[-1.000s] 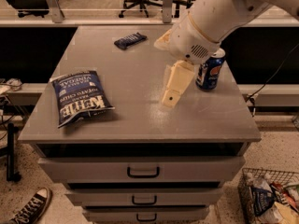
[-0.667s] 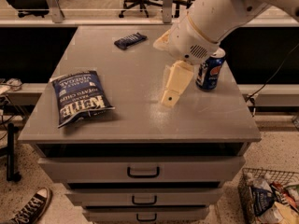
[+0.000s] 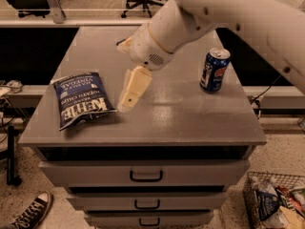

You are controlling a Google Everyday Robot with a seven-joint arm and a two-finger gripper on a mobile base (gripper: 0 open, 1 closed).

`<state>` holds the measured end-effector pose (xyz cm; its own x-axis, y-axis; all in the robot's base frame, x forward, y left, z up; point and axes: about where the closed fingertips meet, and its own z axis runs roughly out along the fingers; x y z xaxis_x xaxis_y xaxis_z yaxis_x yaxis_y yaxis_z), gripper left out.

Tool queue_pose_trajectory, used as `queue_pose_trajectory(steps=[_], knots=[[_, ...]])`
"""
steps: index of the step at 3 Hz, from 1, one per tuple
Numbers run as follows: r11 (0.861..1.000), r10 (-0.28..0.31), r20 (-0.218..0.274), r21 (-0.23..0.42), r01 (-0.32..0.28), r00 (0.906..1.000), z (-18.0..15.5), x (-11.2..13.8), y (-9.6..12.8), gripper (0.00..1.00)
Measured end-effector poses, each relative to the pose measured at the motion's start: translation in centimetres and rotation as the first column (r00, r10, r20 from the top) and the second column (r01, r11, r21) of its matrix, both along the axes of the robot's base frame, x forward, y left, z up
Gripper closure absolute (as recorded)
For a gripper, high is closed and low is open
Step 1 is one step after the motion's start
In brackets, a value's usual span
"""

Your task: Pick blue chip bag

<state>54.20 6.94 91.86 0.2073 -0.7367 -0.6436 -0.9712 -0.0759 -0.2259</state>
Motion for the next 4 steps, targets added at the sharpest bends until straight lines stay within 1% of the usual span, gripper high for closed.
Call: queue_pose_trajectory(steps=[1, 2, 3, 4], knots=[[0.995, 0.068, -0.031, 0.074, -0.065, 0.9972, -2.2, 1.6, 5.9, 0.00], [0.991, 0.092, -0.063, 0.101, -0.085, 0.9938, -4.7, 2.3, 9.0, 0.00], [0.990, 0.114, -0.113, 0.102, -0.103, 0.9871, -6.7, 2.3, 10.9, 0.17], [0.990, 0.119, -0.141, 0.094, -0.107, 0.9828, -7.8, 2.0, 11.4, 0.41]])
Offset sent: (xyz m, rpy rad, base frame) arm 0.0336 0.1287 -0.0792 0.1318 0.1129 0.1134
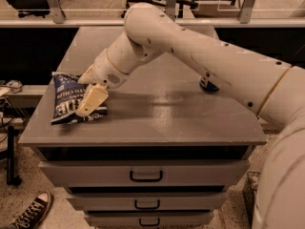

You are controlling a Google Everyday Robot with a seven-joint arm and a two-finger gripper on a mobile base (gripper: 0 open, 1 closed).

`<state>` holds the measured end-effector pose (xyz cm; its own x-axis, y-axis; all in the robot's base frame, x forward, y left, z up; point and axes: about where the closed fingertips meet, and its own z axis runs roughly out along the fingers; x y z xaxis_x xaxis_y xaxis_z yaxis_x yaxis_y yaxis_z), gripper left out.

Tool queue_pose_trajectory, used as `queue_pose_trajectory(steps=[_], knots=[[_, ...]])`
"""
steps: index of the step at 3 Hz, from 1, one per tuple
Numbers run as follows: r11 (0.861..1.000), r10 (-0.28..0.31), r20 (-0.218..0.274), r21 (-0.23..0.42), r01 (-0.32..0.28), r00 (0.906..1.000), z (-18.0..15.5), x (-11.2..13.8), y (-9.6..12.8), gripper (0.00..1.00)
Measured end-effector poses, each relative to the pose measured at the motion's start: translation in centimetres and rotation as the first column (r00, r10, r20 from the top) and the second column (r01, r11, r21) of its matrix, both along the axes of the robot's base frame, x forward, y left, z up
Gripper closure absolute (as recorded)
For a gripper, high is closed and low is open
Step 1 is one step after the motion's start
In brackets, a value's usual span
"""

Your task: Pick blue chip bag

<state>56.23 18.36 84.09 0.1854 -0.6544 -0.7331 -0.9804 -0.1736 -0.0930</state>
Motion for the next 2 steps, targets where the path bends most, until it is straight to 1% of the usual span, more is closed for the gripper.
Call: queue_pose_trajectory(steps=[1, 2], knots=[[1.000, -0.004, 0.028, -0.006, 0.004, 0.9996, 1.4, 0.0, -0.3, 0.64], [0.999, -0.018, 0.109, 0.029, 0.015, 0.9939, 5.9, 0.3, -1.3, 0.88]])
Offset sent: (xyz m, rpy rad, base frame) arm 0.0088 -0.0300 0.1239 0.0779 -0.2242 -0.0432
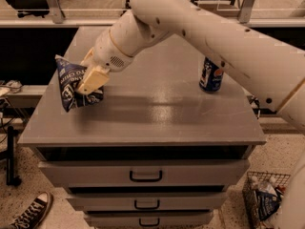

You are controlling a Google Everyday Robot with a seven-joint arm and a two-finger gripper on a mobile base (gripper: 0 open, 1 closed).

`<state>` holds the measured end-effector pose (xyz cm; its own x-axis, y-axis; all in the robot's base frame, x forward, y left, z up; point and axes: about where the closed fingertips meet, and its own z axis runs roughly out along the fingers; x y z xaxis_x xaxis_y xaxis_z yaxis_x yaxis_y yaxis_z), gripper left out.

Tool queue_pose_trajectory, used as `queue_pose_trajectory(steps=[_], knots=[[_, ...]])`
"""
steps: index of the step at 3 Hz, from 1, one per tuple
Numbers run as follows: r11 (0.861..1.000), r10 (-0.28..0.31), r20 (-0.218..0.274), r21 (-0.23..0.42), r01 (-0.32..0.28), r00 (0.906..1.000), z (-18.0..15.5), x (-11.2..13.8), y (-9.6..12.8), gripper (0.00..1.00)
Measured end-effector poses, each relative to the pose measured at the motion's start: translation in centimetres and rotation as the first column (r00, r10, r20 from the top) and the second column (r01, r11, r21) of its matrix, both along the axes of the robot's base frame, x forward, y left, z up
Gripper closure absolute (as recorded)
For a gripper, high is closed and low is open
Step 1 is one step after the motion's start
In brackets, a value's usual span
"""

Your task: Pick blue chip bag

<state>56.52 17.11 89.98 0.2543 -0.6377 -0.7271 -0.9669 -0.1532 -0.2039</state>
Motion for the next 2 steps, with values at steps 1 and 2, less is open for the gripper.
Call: queue_pose_trajectory(steps=[1, 2], knots=[[0.993, -0.041, 0.096, 0.111, 0.030, 0.9945, 5.7, 1.4, -2.8, 1.00], [0.967, -0.105, 0.113, 0.245, 0.075, 0.9880, 8.3, 3.3, -6.0, 1.00]])
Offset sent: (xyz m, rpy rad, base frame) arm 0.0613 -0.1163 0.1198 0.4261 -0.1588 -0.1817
